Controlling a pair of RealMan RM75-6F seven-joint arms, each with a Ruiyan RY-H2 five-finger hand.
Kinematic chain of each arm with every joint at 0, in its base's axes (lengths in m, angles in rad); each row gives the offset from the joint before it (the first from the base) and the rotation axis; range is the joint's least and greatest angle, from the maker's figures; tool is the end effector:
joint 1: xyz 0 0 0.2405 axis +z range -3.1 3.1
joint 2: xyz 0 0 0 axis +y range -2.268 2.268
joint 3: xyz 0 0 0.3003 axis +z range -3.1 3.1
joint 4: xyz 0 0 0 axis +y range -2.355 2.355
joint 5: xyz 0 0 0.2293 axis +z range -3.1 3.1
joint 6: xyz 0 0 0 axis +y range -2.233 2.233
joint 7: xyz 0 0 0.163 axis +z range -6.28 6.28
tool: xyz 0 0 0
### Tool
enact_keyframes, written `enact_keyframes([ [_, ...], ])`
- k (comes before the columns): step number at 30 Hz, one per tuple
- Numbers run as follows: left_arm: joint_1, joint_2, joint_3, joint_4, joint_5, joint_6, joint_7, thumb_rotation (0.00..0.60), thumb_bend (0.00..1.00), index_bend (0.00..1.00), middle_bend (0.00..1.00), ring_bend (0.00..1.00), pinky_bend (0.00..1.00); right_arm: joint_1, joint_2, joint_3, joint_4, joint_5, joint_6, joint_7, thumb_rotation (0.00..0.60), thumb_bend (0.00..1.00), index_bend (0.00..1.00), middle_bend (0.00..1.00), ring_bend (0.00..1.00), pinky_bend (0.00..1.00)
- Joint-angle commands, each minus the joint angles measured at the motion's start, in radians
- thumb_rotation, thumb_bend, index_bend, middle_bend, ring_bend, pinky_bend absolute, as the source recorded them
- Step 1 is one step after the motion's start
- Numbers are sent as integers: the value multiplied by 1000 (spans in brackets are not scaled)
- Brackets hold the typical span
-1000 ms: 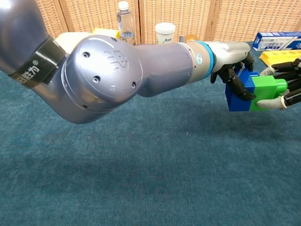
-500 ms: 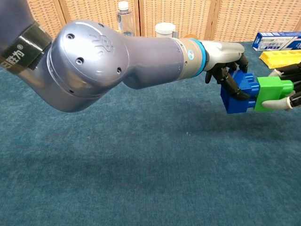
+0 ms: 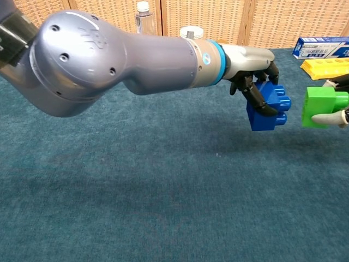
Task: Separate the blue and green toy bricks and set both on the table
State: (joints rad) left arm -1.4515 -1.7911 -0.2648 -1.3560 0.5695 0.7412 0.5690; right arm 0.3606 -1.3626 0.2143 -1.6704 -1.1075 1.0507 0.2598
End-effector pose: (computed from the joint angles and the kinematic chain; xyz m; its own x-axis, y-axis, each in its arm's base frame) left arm 0.0941 0.4037 -0.1491 0.5657 0.3463 0.7484 0.7009 -0.6801 -0.2152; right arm -0.2913 -0.3136 0.0343 -0.2697 -0.2509 0.9297 -0.9605 0.1394 -0.2410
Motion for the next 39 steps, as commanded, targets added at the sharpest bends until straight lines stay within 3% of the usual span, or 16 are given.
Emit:
enact_keyframes([
  [1, 24, 37, 15, -36, 18, 4, -15, 395, 400, 500, 419, 387, 425, -5, 9, 0, 5, 3, -1, 6, 600, 248, 564, 654, 769, 562],
  [9, 111, 181, 70, -187, 83, 50, -44, 391, 400, 500, 419, 387, 425, -11, 28, -24, 42, -16, -28, 16, 600, 248, 563, 632, 715, 533],
  [17, 158, 254, 120, -261, 111, 83, -40, 398, 399, 500, 419, 387, 425, 0, 3, -45, 90, -15, -60, -8, 600, 248, 481, 531, 574, 431],
  [28, 183, 229, 142, -230, 139, 77, -57, 397, 400, 500, 419, 387, 413, -13, 12, -51, 96, -31, -56, 7, 600, 258, 290, 340, 388, 314],
  [39, 163, 138, 152, -138, 129, 44, -33, 395, 399, 500, 419, 387, 400, -53, 96, -34, 0, -110, 57, 15, 600, 258, 279, 331, 382, 308],
])
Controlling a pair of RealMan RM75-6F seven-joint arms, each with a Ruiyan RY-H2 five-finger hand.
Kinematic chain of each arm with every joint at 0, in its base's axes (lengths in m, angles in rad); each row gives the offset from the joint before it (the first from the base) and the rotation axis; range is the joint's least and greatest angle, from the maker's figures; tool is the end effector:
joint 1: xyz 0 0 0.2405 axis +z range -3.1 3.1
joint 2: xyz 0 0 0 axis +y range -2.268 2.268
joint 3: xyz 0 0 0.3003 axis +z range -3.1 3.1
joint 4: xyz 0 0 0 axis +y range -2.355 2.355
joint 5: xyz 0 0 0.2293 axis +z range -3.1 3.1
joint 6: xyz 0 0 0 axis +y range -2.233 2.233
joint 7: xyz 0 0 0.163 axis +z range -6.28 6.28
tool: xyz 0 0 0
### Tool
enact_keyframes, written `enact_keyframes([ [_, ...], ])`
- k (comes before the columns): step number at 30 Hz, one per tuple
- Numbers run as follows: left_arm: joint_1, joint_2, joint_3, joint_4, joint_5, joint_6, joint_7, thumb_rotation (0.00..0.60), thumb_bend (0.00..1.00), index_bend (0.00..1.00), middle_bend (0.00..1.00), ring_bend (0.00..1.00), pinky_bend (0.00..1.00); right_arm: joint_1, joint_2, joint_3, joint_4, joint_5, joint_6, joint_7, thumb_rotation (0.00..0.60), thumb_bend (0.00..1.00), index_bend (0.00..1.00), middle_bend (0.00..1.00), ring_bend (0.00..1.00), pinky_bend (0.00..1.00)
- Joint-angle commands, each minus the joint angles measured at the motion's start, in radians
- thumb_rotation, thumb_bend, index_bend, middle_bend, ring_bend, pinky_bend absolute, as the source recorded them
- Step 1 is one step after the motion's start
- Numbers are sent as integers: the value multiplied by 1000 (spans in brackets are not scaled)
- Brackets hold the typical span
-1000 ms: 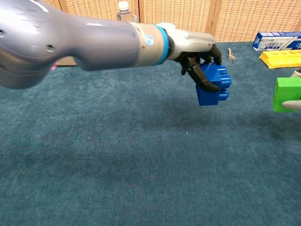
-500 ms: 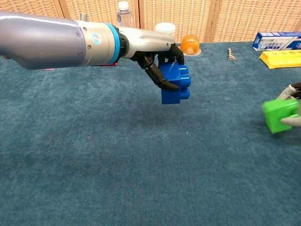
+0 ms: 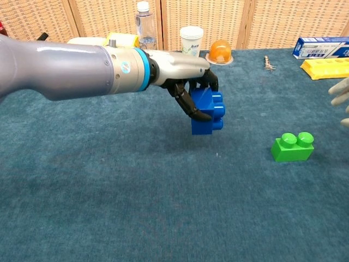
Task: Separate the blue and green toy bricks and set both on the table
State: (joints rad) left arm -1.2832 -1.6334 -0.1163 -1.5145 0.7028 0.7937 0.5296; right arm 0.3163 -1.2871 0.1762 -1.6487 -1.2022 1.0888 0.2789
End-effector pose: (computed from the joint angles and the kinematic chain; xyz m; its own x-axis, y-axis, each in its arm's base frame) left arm -0.0006 0.4033 -0.1115 0.6295 0.3369 0.7002 0.6889 -0.6587 -0.3025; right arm -0.3160 -0.2998 0.0640 -0.1591 -0.2293 0.9603 -0.9850 0.1027 -0.1387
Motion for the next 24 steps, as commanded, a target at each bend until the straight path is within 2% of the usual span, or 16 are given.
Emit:
enact_keyframes([
  [1, -8, -31, 4, 33, -6, -13, 10, 395, 400, 500, 419, 387, 397, -13, 30, 5, -33, -20, 27, -7, 600, 259, 279, 331, 382, 308],
  [5, -19, -57, 10, 62, -26, -27, 29, 403, 378, 500, 419, 366, 349, -21, 55, 7, -61, -28, 45, -10, 600, 258, 279, 333, 382, 308],
  [7, -33, -60, 20, 68, -63, -41, 55, 408, 357, 481, 406, 292, 296, -24, 63, 7, -70, -31, 50, -9, 600, 258, 279, 333, 382, 308],
  [9, -48, -61, 29, 67, -100, -49, 84, 401, 327, 380, 337, 163, 227, -25, 68, 7, -74, -32, 52, -7, 600, 259, 279, 333, 382, 308],
  [11, -60, -64, 34, 65, -124, -46, 104, 400, 313, 304, 273, 83, 172, -26, 69, 7, -76, -33, 52, -2, 600, 259, 280, 334, 382, 308],
  [14, -68, -69, 39, 61, -146, -37, 123, 386, 303, 280, 214, 19, 108, -26, 68, 7, -75, -31, 47, 13, 600, 259, 280, 335, 383, 308],
  [19, -81, -66, 47, 48, -179, -12, 158, 336, 265, 228, 140, 0, 52, -25, 68, 7, -71, -31, 43, 21, 600, 259, 279, 339, 386, 308],
  [24, -63, -36, 27, 8, -157, 39, 141, 293, 249, 169, 103, 0, 23, -25, 73, 9, -75, -32, 48, 21, 600, 259, 279, 344, 388, 308],
])
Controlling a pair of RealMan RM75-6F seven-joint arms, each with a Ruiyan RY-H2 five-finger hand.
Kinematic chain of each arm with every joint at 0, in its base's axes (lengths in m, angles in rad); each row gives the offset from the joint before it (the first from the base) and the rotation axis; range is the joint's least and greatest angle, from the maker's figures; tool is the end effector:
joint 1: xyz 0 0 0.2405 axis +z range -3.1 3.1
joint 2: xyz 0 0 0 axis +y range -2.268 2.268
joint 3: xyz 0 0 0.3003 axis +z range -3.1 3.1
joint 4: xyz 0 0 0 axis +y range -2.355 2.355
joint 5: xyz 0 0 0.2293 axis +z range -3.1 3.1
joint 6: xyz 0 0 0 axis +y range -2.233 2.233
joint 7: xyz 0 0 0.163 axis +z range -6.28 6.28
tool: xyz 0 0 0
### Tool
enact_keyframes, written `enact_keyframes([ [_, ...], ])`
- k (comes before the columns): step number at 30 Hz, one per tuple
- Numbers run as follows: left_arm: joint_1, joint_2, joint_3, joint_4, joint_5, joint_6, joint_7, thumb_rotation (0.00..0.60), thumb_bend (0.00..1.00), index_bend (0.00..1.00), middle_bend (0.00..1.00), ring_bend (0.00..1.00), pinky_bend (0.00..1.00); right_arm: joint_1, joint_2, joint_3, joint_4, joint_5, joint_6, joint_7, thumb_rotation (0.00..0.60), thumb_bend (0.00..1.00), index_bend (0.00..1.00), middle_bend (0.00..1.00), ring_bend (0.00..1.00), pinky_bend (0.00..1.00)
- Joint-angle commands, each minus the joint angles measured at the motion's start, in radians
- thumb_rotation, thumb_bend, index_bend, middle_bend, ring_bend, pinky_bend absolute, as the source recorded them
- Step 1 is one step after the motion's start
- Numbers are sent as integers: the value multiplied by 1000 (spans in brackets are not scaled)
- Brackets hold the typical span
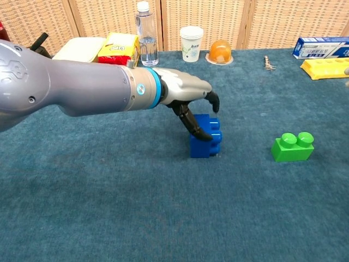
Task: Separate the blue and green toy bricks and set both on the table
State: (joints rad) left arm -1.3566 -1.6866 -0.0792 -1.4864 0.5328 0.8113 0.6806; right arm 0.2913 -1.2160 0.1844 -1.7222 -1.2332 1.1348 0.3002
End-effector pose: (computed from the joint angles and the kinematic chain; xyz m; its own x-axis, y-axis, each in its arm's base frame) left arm 0.0012 0.3994 -0.1330 0.7131 0.3252 0.6211 0.6432 -0.6559 -0.3951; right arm -0.3078 -0.2932 0.0915 -0.1688 -0.1888 0.9674 -0.9847 0.0749 -0.1572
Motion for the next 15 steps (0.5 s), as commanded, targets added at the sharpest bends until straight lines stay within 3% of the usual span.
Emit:
enact_keyframes([
  [1, 14, 23, -12, -27, 18, 26, -13, 291, 249, 169, 103, 0, 23, 0, 2, 2, -2, -1, 2, -1, 600, 258, 279, 344, 388, 308],
  [6, 77, 97, -23, -144, 88, 136, -50, 316, 250, 168, 103, 0, 23, 3, 5, 2, 0, -9, 3, 0, 600, 259, 279, 345, 388, 308],
  [10, 146, 150, -8, -253, 152, 267, -55, 389, 251, 168, 103, 0, 23, 4, 6, -3, 9, -23, 0, 13, 600, 259, 283, 349, 388, 318],
  [13, 220, 180, 15, -333, 219, 396, -62, 493, 256, 168, 103, 0, 23, 2, 4, -9, 34, -43, 6, 26, 600, 260, 307, 362, 393, 323],
  [15, 266, 205, 36, -385, 255, 463, -60, 513, 262, 168, 103, 0, 23, -1, -2, -15, 53, -56, 19, 12, 600, 260, 320, 372, 397, 323],
])
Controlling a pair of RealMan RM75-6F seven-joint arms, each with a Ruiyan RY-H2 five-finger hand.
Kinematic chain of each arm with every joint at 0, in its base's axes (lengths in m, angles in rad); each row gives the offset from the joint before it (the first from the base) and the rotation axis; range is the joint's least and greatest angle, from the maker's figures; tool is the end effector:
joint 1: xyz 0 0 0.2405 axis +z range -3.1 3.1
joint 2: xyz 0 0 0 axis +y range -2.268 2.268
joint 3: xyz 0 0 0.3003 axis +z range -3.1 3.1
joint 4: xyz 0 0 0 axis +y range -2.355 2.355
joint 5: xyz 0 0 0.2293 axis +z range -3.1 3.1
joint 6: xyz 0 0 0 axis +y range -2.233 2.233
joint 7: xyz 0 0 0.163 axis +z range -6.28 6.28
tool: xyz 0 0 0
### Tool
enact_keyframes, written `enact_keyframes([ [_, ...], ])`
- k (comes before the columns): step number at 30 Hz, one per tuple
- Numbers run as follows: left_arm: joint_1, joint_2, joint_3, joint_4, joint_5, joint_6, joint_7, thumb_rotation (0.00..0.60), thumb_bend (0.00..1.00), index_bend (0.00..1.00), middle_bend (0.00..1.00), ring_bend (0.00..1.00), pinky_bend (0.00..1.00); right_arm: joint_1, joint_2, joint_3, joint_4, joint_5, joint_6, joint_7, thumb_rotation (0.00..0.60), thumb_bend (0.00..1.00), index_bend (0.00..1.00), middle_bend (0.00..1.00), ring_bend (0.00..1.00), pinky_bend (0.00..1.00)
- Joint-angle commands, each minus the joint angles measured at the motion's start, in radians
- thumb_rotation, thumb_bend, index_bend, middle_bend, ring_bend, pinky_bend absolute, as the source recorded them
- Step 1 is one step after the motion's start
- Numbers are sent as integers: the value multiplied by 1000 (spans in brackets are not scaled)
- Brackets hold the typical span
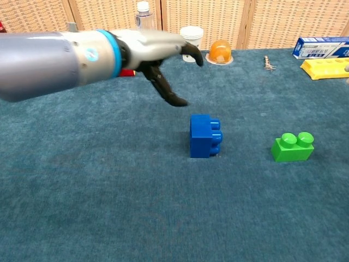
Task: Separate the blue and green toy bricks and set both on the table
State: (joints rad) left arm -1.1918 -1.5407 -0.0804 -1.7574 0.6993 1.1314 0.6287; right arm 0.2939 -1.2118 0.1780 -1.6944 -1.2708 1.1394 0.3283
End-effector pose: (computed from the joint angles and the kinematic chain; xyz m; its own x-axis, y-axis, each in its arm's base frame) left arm -0.0236 0.3833 -0.0544 0.5671 0.2244 0.7925 0.7446 -0.5511 -0.3767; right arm -0.3105 -0.2950 0.0949 -0.1515 -0.1885 0.9703 -0.9883 0.0475 -0.1450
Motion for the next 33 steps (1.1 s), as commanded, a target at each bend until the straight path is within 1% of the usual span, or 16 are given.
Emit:
enact_keyframes([
  [1, 131, 78, 48, -148, 101, 183, -8, 510, 262, 168, 103, 0, 23, -5, -7, -13, 35, -26, 21, -31, 600, 260, 325, 376, 399, 324],
  [5, 208, 136, 77, -238, 151, 272, -13, 511, 262, 168, 103, 0, 23, -10, -7, -25, 50, -39, 38, -74, 600, 261, 331, 380, 403, 324],
  [8, 265, 186, 113, -298, 199, 323, -21, 500, 262, 168, 103, 0, 23, -14, -7, -34, 54, -49, 51, -105, 600, 262, 335, 384, 406, 324],
  [11, 329, 241, 158, -354, 264, 366, -51, 499, 263, 168, 103, 0, 23, -23, -8, -45, 64, -61, 76, -156, 600, 261, 339, 389, 407, 324],
  [12, 365, 269, 187, -372, 303, 390, -65, 497, 263, 167, 103, 0, 23, -29, -10, -49, 66, -64, 90, -179, 600, 261, 340, 390, 407, 324],
  [13, 426, 302, 228, -385, 341, 456, -86, 498, 263, 168, 103, 0, 23, -39, -8, -57, 68, -73, 111, -211, 600, 261, 341, 391, 409, 324],
  [15, 528, 340, 308, -378, 456, 539, -142, 496, 262, 167, 103, 0, 23, -56, -7, -62, 58, -76, 147, -258, 600, 261, 345, 395, 410, 324],
  [20, 655, 401, 382, -330, 562, 594, -257, 495, 262, 168, 103, 0, 23, -83, 3, -69, 31, -73, 189, -304, 600, 261, 353, 399, 412, 329],
  [21, 704, 412, 401, -300, 587, 629, -282, 495, 262, 168, 103, 0, 23, -96, 8, -76, 20, -77, 208, -321, 600, 261, 353, 399, 412, 330],
  [25, 803, 398, 416, -222, 653, 682, -291, 500, 262, 167, 103, 0, 23, -123, 15, -90, 3, -85, 242, -345, 600, 261, 353, 399, 412, 331],
  [31, 927, 350, 394, -135, 712, 735, -310, 505, 262, 167, 103, 0, 23, -159, 20, -114, -19, -113, 286, -367, 600, 261, 354, 399, 412, 331],
  [33, 950, 342, 388, -122, 719, 739, -316, 499, 262, 167, 103, 0, 23, -169, 20, -120, -24, -120, 298, -372, 600, 261, 355, 399, 412, 331],
])
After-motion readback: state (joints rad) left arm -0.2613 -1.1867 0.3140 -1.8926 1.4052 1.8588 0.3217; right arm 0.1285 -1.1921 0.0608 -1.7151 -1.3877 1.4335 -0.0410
